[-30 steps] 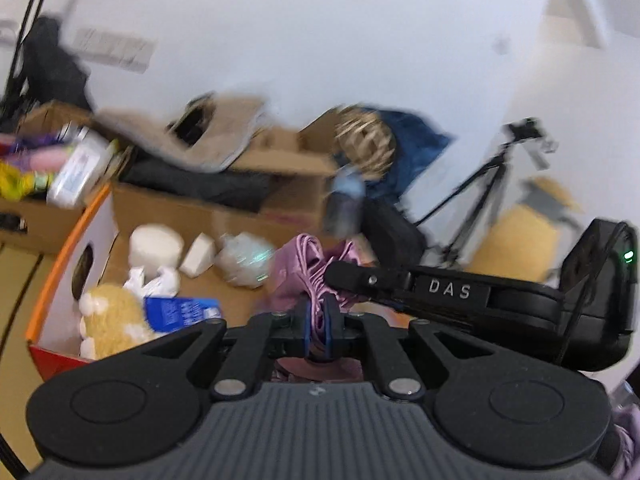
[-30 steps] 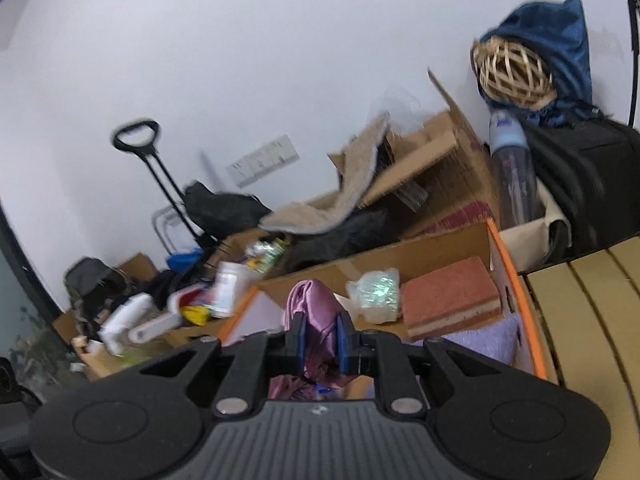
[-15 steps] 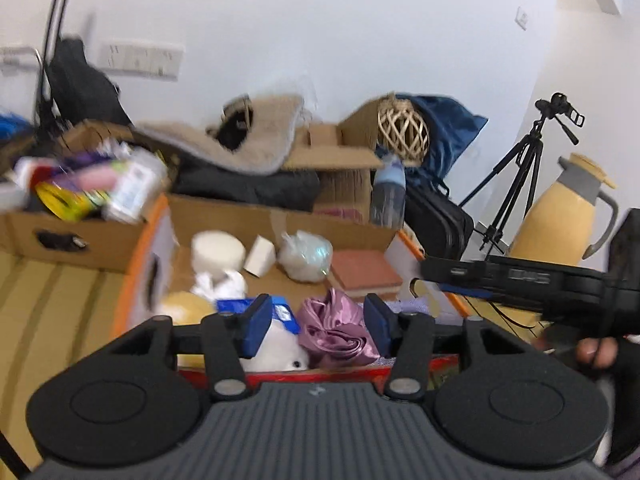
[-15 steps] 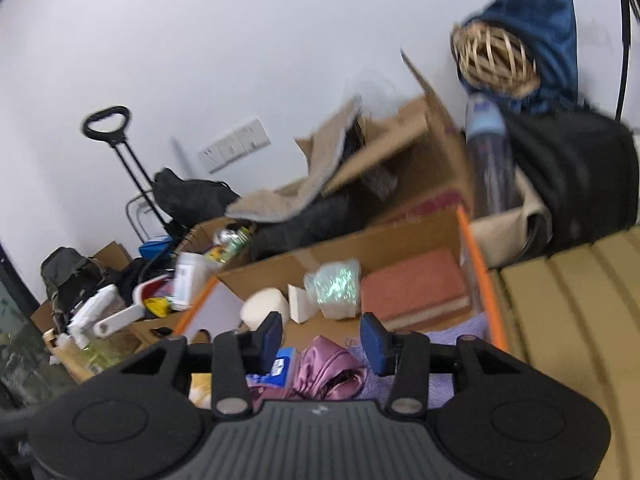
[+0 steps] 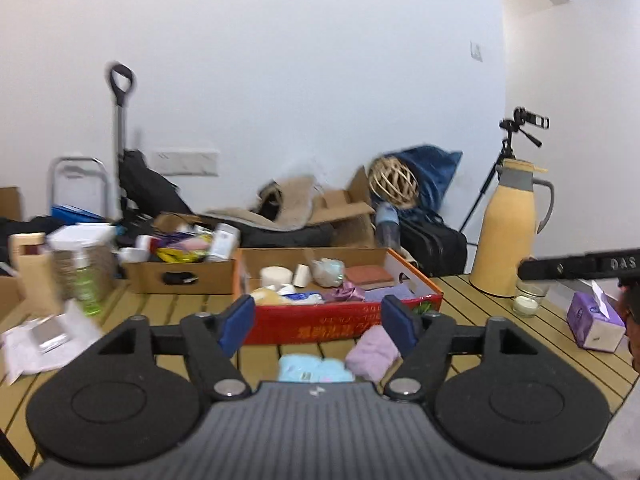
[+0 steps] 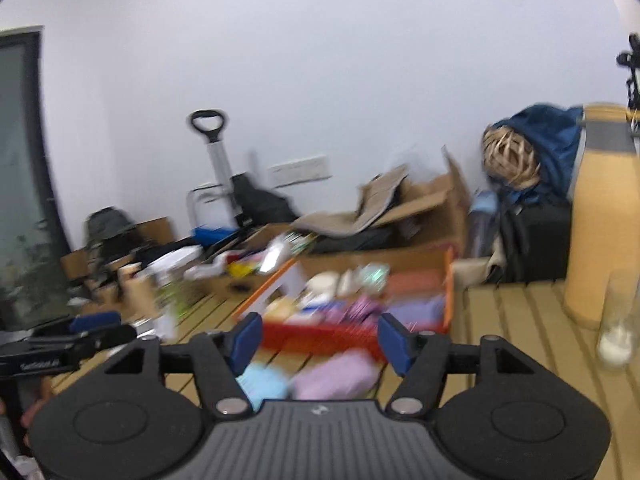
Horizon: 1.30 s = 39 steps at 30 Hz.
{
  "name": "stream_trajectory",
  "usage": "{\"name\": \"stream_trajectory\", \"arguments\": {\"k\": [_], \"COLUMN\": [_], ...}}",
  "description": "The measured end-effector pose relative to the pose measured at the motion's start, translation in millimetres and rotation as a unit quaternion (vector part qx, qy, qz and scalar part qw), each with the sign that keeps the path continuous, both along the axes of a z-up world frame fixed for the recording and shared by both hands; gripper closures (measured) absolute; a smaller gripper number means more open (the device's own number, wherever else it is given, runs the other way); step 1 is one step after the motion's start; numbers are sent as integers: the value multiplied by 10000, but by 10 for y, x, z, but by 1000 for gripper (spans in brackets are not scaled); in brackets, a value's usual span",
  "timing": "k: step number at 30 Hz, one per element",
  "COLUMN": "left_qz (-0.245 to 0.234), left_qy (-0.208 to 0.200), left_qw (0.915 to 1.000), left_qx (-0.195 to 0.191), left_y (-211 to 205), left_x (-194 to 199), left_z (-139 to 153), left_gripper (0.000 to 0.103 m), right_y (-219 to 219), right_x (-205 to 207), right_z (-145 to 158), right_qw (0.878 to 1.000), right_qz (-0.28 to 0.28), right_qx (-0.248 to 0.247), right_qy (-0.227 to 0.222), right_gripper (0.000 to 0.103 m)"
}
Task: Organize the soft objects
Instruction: 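Move both grippers back toward the light-blue plush and lilac towel, then grasp the lilac towel with both grippers and lift it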
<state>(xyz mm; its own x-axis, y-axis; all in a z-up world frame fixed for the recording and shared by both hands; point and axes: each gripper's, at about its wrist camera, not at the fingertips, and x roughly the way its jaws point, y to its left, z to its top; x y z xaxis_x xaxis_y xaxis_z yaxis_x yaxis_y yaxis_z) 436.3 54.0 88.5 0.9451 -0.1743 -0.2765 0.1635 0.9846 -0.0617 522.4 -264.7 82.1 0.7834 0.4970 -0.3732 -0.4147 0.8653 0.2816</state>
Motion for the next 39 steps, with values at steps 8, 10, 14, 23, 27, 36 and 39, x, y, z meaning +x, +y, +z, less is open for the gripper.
{"name": "stream_trajectory", "arguments": {"k": [8,10,14,23,27,36,39], "left_qz": [173,179,184,-269,-586,-345,-123], "left_qy": [451,543,576,912,1382,2057,2373], "left_qw": [9977,9973,9972,9931,9848,9669,9522], "left_qx": [-468,-456,-431,-687,-876,-1467,-1918], "left_y": [17,15,-4,-194,-378,-572,-515], "left_x": [-1048,-1166,-1253,-962,-363,1318,1720], "left_z": [-335,-395,-405,-620,-869,-1221,-1383], "left_gripper": [25,25,25,34,39,51,53], "right_y": [56,45,20,9,22,94,136], "right_x": [-1187,-1403,-1614,-1454,-1100,351,972], "right_z": [-368,-451,-509,-665,-799,-972,-1072], "right_qw": [9994,9995,9994,9986,9976,9963,9951], "right_qz": [-107,-141,-152,-379,-476,-462,-342], "right_qx": [-313,-275,-288,-260,-287,-313,-75], "right_qy": [19,74,120,267,401,646,924], "right_gripper": [33,32,28,28,29,30,42]}}
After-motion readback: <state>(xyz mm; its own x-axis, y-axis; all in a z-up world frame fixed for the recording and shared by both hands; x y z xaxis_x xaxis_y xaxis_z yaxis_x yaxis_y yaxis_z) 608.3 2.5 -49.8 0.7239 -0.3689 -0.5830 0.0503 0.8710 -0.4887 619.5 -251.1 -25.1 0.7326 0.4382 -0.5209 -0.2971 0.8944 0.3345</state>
